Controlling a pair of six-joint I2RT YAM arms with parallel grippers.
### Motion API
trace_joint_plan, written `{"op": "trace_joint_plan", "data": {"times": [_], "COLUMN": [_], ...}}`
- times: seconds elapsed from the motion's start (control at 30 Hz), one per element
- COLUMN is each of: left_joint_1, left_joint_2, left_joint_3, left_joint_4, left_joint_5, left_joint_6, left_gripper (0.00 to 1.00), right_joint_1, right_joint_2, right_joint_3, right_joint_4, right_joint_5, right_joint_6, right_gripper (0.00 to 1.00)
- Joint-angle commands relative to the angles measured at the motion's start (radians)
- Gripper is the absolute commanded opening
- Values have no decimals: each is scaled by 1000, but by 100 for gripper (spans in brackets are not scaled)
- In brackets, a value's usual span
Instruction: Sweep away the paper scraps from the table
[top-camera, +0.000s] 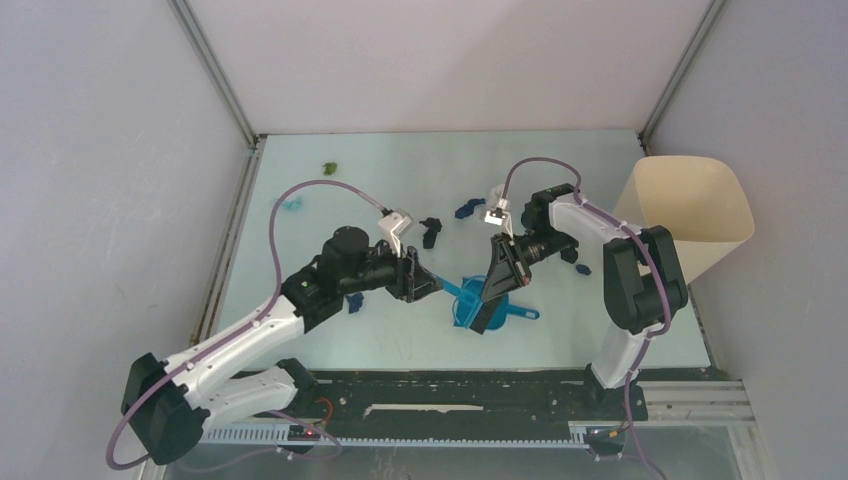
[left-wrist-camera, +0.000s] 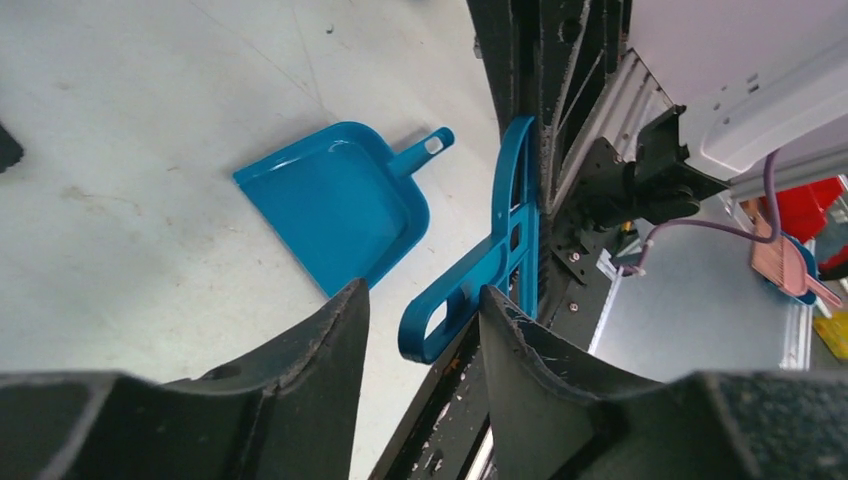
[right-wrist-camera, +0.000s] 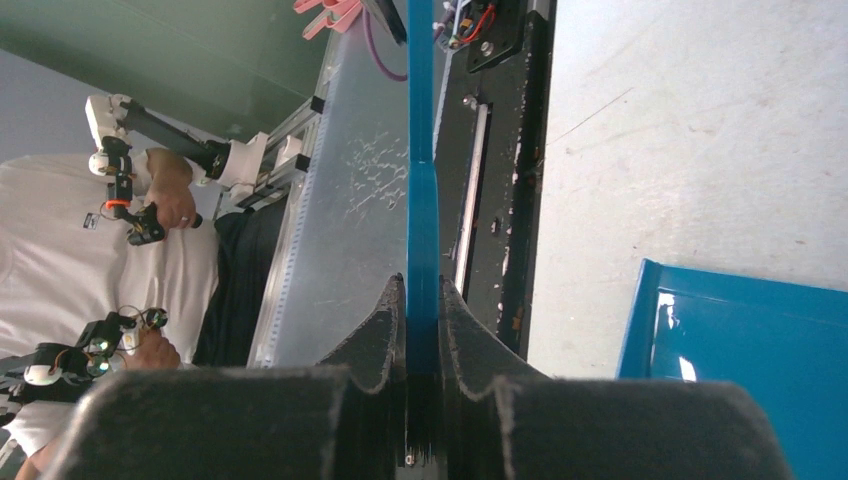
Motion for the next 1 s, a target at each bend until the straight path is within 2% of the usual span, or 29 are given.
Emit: {"op": "trace_joint_plan", "data": {"times": [0.0,0.3,0.43,0.53,0.63,0.67,0.73,0.8,0.9,0.97], "left_joint_1": [5,-2,-4,-3,-4,-4,-5,-3,-3,-5], "left_joint_2": [23,84,91,86,74,69,58,41,7,-20], "left_joint_3": [59,80,78,75,71,69,66,64,67,70], "left_joint_4": [64,85,85,85,74,69,57,35,-31,-87], "left_joint_5": [83,162,193,203,206,206,204,202,171,128], "left_joint_6": [3,0,0,0,6,8,11,22,56,82], "left_gripper": [49,35,26,24,12,8,0,0,0,0], "right_joint_1": [6,4,-4,-16,-31,-34,-39,-48,-75,-103], "right_joint_2": [-29,-24,-25,-25,-24,-25,-26,-34,-52,-67], "right_joint_3": [32,32,32,33,34,34,32,33,52,69], "right_joint_4": [-85,-85,-85,-85,-85,-85,-85,-85,-78,-14], "right_joint_5": [-35,-34,-36,-40,-41,-42,-45,-51,-65,-72], "right_joint_6": [-48,-49,-47,-44,-43,-43,-41,-36,-4,99], "right_gripper": [0,0,0,0,1,4,17,30,56,60]}}
